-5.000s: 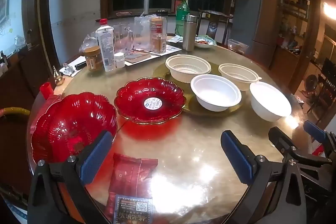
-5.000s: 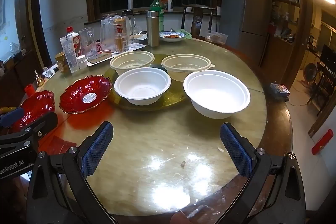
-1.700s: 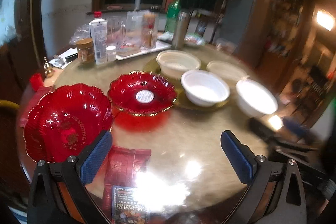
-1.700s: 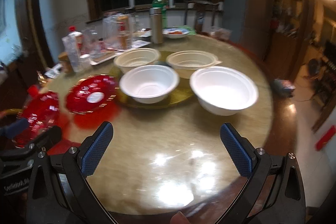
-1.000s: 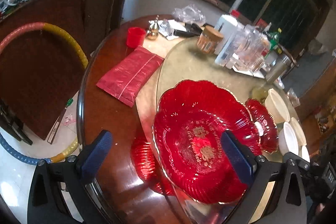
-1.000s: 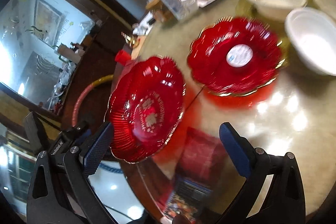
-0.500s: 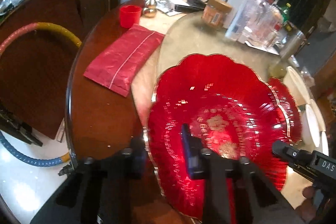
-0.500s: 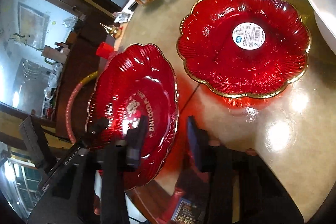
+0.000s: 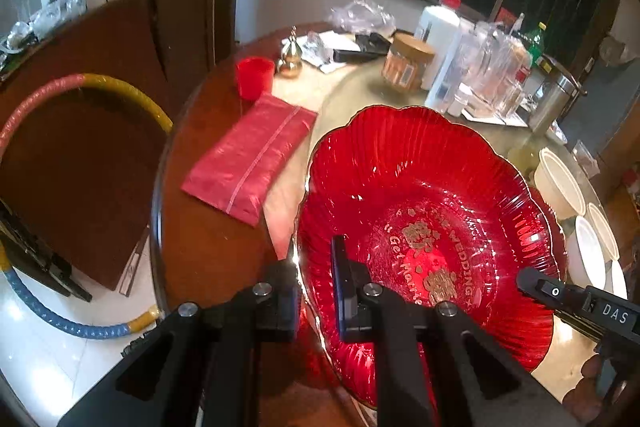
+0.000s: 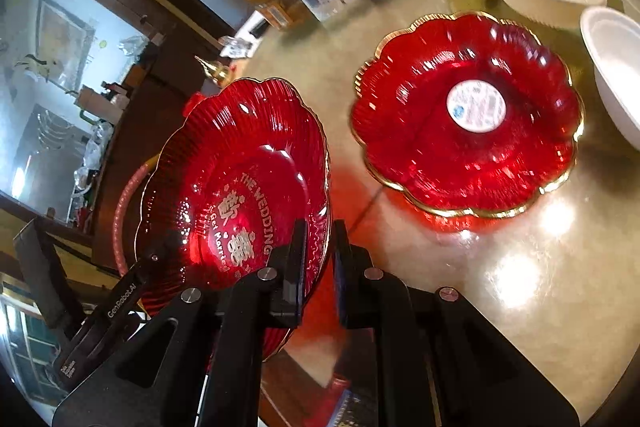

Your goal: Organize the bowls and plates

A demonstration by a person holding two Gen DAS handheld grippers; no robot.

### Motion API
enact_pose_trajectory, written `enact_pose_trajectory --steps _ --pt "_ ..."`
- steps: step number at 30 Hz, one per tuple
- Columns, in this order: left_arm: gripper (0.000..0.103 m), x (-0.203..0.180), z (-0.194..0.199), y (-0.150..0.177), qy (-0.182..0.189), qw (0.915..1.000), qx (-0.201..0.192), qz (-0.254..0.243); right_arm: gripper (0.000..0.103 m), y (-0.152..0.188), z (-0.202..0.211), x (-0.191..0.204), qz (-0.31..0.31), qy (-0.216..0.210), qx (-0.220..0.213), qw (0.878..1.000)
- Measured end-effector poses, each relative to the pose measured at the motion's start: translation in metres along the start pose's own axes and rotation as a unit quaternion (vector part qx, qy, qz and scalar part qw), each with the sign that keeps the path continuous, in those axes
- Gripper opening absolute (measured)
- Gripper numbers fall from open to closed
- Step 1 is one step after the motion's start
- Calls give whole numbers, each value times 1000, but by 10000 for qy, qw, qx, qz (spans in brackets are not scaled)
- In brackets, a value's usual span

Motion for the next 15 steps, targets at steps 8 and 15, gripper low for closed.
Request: enact_pose_trajectory --steps 8,15 --pt "12 7 -24 10 -94 9994 318 94 12 5 -21 -3 -89 8 241 9997" --pt "15 9 -32 15 -126 9991 402 109 15 6 -30 -7 -227 -75 385 9990"
Point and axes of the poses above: each gripper's, at about its wrist camera, not at the fingertips, and z roughly against the way its jaws point, x to its left, y to its underside, the point moved 3 cm from there along -z, roughly the way its jaws point, and after that the axes turned 2 degrees about x, right-handed, at the moved point
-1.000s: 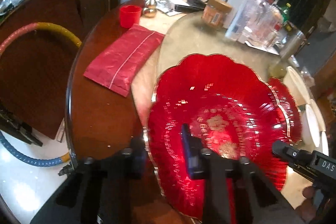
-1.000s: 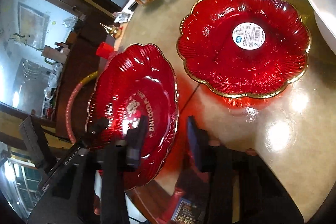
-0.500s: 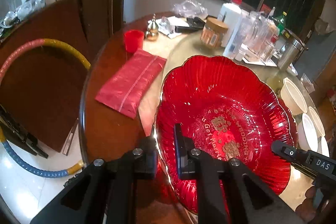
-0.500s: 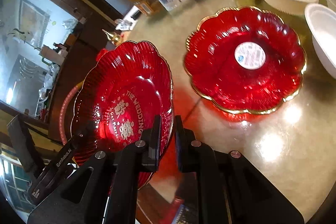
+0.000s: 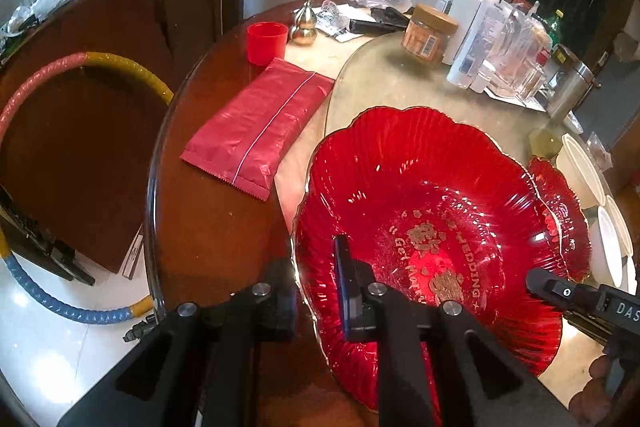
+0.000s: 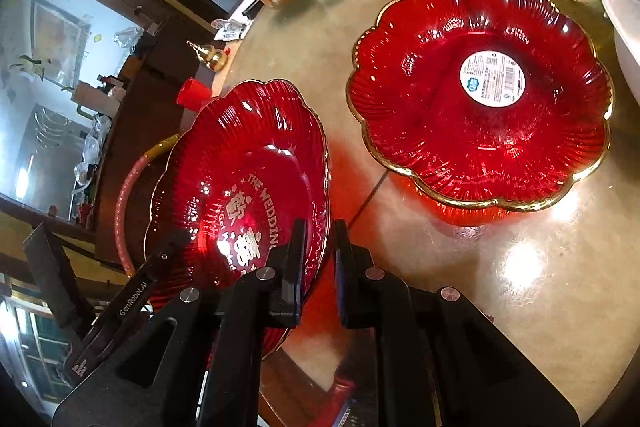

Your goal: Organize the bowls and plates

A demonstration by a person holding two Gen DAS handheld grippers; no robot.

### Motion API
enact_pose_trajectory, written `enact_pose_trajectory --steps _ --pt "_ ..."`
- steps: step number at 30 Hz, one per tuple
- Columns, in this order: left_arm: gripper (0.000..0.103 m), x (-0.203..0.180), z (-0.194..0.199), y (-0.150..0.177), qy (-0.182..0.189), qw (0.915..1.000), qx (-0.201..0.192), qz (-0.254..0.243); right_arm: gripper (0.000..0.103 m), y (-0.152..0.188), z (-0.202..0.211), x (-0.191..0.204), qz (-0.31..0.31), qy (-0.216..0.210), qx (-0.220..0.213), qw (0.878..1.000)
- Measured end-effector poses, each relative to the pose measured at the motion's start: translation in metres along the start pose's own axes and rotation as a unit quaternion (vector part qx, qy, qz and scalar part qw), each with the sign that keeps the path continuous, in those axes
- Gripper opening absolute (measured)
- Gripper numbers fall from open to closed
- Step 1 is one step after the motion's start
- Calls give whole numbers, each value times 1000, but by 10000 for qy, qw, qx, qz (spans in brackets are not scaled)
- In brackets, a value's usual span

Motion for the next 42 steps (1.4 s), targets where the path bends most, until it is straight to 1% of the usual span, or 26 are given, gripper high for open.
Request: enact_pose_trajectory --steps 2,3,4,5,6,7,9,11,13,15,17,20,21,22,24,25,26,28,29,30,31,34,36,38,40,42 --pt "18 1 -1 1 -10 10000 22 25 15 0 0 0 -49 -87 19 9999" --pt "29 1 0 1 -36 10000 15 24 15 0 1 0 -72 -125 23 9999" --pt "52 2 1 1 -74 10000 6 30 15 -1 2 -1 -73 -151 15 9999" --pt "65 5 4 1 -117 9999 -16 79 17 0 4 -2 -72 -170 -22 9998" --pt "83 7 7 0 -110 9998 -74 146 20 0 8 -3 -68 -194 -81 9998" --pt "84 11 12 0 -99 9995 -188 240 22 1 12 -5 -81 -192 -116 9997" --pt "84 19 22 0 -199 9982 -383 423 40 3 23 -12 -161 -282 -238 9992" --pt "84 25 31 -1 -247 9970 -521 526 48 8 38 -20 -222 -491 -372 9978" --pt "84 30 44 -4 -257 9951 -718 623 49 12 54 -29 -292 -616 -533 9962" --pt "84 27 58 -11 -188 9936 -912 632 49 15 68 -41 -399 -716 -707 9941" --pt "84 14 67 -20 -43 9942 -970 468 49 16 86 -61 -683 -825 -988 9893" --pt "84 -23 77 -32 338 9950 -940 5 49 14 106 -89 -1076 -922 -1352 9806" --pt "85 -44 79 -37 556 9945 -864 -219 49 11 109 -93 -1164 -929 -1404 9788" --pt "85 -55 79 -40 672 9940 -796 -329 49 8 112 -102 -1318 -962 -1445 9760" --pt "85 -93 77 -49 1015 9907 -586 -685 49 3 115 -112 -1449 -1051 -1465 9729" --pt "85 -115 71 -55 1258 9873 -351 -904 49 0 114 -116 -1494 -1051 -1476 9720" --pt "85 -127 67 -59 1360 9853 -216 -1008 49 -3 114 -120 -1559 -1008 -1476 9715" --pt "85 -160 50 -68 1538 9796 180 -1281 49 -8 111 -125 -1599 -1023 -1452 9710" --pt "85 -175 37 -72 1618 9757 495 -1393 49 -11 109 -128 -1637 -993 -1425 9711" --pt "85 -184 25 -74 1632 9739 743 -1395 49 -12 107 -131 -1688 -994 -1416 9704" --pt "85 -191 14 -76 1588 9740 907 -1340 49 -15 105 -134 -1705 -1019 -1409 9699" --pt "85 -209 -14 -71 1517 9705 1321 -1328 49 -19 100 -139 -1780 -1036 -1395 9686" --pt "85 -214 -27 -73 1342 9727 1348 -1327 49 -23 95 -142 -1790 -1066 -1357 9686" --pt "85 -216 -33 -72 1309 9719 1434 -1335 49 -25 91 -143 -1801 -1099 -1316 9686" --pt "84 -218 -42 -73 1391 9693 1613 -1228 49 -27 87 -145 -1798 -1114 -1277 9690" --pt "84 -221 -46 -71 1439 9673 1665 -1258 49 -28 81 -146 -1799 -1131 -1206 9697"
Point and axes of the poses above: each gripper's, at about its wrist camera, not at the fingertips, and z roughly against the way its jaws point, x to its left, y to its underside, the point moved 3 cm from there along -z, roughly the way its jaws point, and after that the axes turned 2 degrees about x, right-handed, at the moved point
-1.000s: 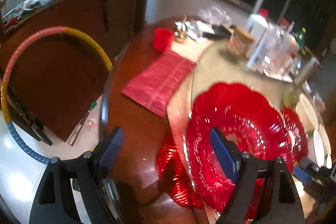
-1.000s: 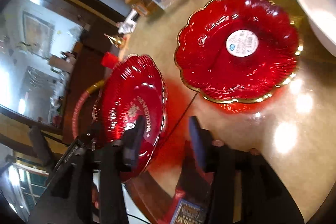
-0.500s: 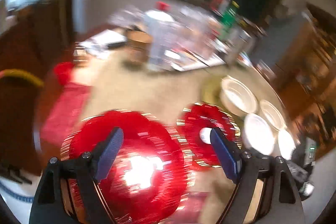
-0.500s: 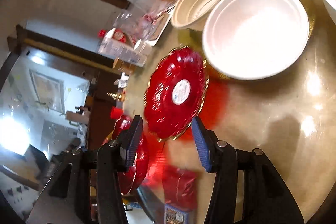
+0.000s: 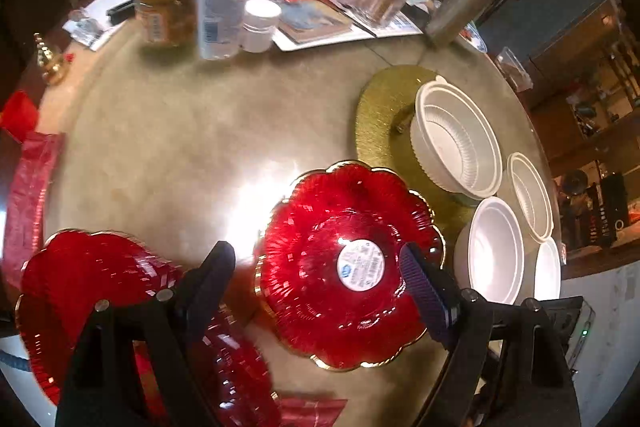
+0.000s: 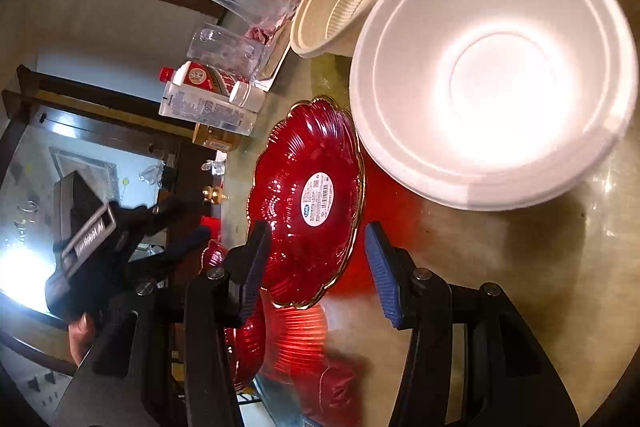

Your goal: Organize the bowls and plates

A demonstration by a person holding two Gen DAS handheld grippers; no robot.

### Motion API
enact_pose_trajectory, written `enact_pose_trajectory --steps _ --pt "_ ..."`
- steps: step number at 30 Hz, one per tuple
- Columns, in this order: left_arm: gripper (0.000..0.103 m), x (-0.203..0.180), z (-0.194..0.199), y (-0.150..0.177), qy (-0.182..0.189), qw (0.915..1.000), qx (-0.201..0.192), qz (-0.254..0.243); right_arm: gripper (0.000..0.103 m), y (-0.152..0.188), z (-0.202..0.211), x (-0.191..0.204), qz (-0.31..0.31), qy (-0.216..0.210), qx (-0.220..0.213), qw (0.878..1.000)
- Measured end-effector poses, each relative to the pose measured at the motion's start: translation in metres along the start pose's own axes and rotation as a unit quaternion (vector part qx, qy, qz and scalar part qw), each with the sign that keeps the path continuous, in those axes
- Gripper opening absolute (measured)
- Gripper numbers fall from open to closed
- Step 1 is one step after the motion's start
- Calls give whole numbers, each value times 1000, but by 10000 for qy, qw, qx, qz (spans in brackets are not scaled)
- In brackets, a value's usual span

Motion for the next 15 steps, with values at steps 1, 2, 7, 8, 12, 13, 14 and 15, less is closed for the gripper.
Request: enact_pose_trajectory --steps 1,2,7,8,12,13,14,15 --pt "84 -3 -4 0 -62 10000 3 -61 49 0 -3 -1 -15 8 41 10000" --pt "84 -5 -6 0 -92 9999 22 -105 49 0 -5 -2 -39 2 94 9999" --pt "84 -8 -23 1 -253 9994 157 -164 49 0 -10 -7 -113 -67 184 9997" --pt "84 -7 -24 1 -264 9994 161 -170 49 0 -9 -7 -119 -90 171 9997" --pt "83 -8 -36 5 -369 9987 274 -218 49 -2 -10 -7 -134 -112 111 9998" --pt "83 -9 -37 5 -455 9983 226 -276 49 -3 -10 -6 -126 -89 107 9998" --pt "81 -10 -37 5 -539 9979 176 -326 49 -2 -10 -5 -106 -57 113 9999" --pt "76 -12 -37 6 -545 9977 170 -361 48 -2 -11 -5 -91 -28 129 9999"
Point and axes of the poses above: each gripper's, at about its wrist camera, not at the fingertips, and z roughly against the way its jaws point, x to its left, y to its underside, the point moved 3 cm from there along -z, roughly the way its jaws point, and after that the axes turned 2 degrees about x, right-handed, at the moved point
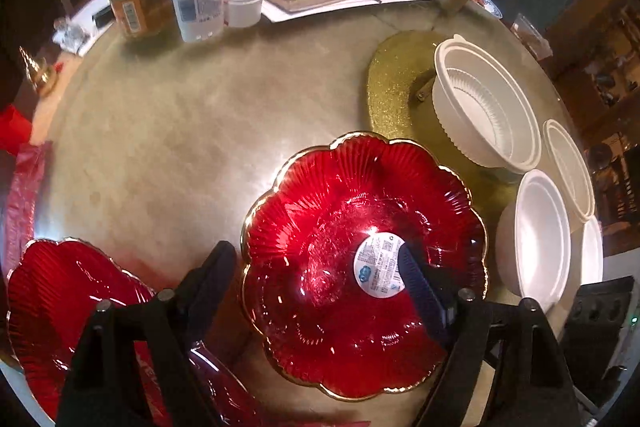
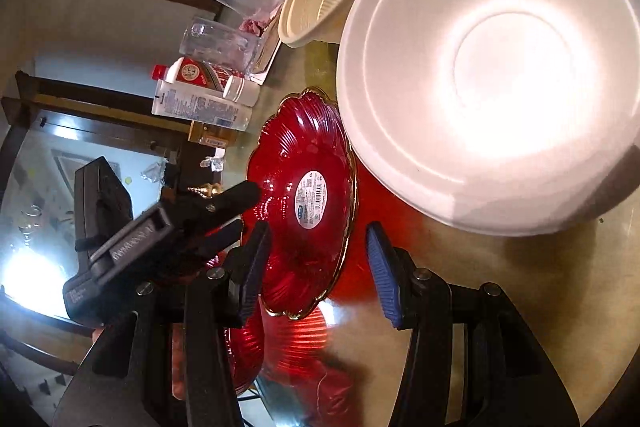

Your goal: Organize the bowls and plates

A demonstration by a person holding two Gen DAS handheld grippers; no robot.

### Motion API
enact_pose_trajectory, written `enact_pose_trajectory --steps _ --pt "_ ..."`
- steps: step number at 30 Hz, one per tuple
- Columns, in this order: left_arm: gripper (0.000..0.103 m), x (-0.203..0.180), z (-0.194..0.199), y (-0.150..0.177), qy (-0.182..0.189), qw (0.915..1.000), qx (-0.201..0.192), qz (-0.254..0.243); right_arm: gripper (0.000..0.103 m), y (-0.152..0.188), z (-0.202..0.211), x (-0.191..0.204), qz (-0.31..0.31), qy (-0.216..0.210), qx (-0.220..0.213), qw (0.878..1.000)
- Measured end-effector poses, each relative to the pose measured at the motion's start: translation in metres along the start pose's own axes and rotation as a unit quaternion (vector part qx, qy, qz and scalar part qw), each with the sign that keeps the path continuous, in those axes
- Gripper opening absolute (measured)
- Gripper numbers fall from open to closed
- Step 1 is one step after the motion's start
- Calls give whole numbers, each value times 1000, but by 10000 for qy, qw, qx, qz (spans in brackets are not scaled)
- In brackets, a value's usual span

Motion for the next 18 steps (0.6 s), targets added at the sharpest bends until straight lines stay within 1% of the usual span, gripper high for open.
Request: enact_pose_trajectory --steps 1,2,3,4,5,6,8,12,18 --pt "67 0 -2 0 -12 10000 33 -5 48 0 -1 1 16 34 10 10000" --pt "61 0 -4 1 -100 9999 56 -5 42 0 -1 1 42 105 6 9999" --pt "47 0 -6 1 -236 9997 37 -36 33 0 -1 1 65 181 4 9998" --pt "35 1 -8 1 -448 9990 -4 -93 28 0 0 1 115 373 -35 9992" --pt "29 2 -10 2 -552 9984 -16 -111 22 -1 0 -1 119 467 -64 9988" --pt "21 3 -12 2 -658 9978 -41 -109 17 -1 1 -4 83 487 -73 9988" --pt "20 5 -11 2 -623 9980 -51 -75 12 -3 3 -8 50 572 -109 9983" --pt "19 7 -8 2 -692 9976 -96 -38 12 -1 4 -5 219 694 -117 9973" --pt "16 0 9 3 -719 9968 -323 -116 12 -3 9 -2 297 586 -228 9976"
Point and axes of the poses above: each gripper's, at about its wrist camera, not at the fingertips, and z roughly against the way its jaws point, x to its left, y to its underside, the point moved 3 cm from there along -z, roughly the way its jaws point, and after that the axes turned 2 degrees about x, right-handed, at the moved point
